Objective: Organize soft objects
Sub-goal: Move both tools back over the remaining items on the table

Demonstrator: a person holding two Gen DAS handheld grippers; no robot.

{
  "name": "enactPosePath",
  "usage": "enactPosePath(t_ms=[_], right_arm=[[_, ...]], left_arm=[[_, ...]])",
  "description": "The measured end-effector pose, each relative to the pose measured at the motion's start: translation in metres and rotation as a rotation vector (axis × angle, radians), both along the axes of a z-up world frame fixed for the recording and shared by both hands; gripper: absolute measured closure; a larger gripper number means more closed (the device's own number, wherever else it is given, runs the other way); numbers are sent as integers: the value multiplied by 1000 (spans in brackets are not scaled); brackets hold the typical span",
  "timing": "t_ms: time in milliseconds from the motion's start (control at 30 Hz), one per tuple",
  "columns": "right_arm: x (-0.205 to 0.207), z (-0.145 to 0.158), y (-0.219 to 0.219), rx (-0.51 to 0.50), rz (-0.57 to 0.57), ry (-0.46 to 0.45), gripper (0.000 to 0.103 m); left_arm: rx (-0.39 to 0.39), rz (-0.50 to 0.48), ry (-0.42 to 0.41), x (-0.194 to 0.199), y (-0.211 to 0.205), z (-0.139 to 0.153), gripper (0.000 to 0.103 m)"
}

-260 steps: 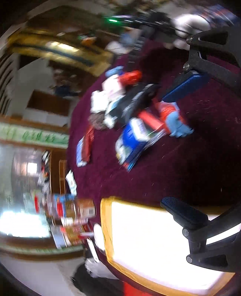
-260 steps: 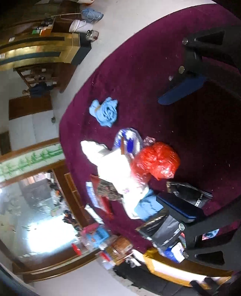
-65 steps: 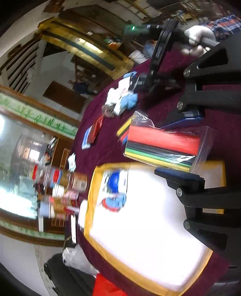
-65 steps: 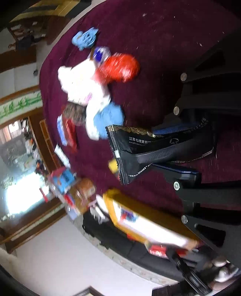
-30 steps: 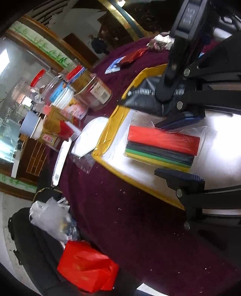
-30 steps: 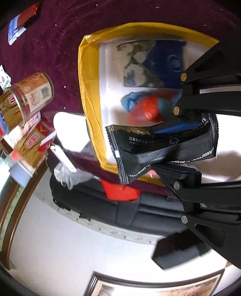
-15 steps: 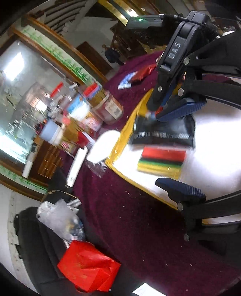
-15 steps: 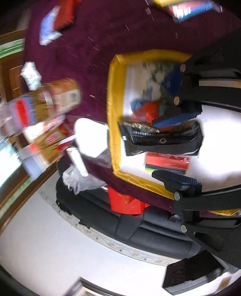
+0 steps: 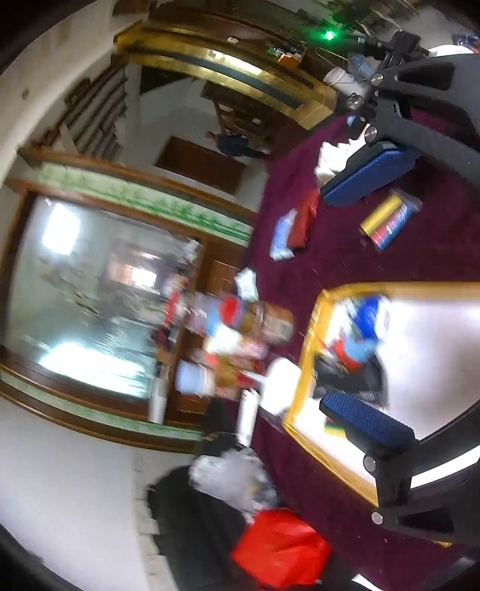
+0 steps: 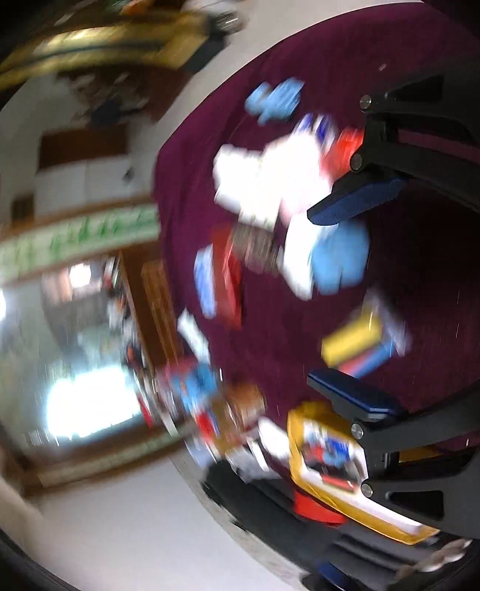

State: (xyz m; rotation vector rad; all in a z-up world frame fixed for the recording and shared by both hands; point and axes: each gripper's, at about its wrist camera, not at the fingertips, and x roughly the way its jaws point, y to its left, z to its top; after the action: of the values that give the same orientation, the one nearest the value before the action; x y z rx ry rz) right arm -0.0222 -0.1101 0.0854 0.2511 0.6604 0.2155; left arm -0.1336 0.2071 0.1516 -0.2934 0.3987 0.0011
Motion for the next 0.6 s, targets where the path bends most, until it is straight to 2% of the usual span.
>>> enactPosePath(t_ms=[33, 167, 267, 367, 500, 600], right_arm=[[3, -5, -14, 19, -23, 8, 24], [15, -27, -59, 60, -108, 37, 24], [25, -48, -79, 105, -133, 69, 24], [29, -63, -87, 144, -132, 110, 24], [25, -63, -89, 177, -108, 102, 24], [24, -64, -94, 208, -112, 105, 24]], left_arm=[[2, -28, 15, 4, -10, 0, 1], [30, -132, 197, 34, -55, -19, 1], [24, -150, 274, 49, -75, -37, 1], [23, -140, 363, 69, -90, -59, 1], [69, -88, 454, 90, -106, -88, 1], [93, -43, 487, 108, -114, -105, 1]])
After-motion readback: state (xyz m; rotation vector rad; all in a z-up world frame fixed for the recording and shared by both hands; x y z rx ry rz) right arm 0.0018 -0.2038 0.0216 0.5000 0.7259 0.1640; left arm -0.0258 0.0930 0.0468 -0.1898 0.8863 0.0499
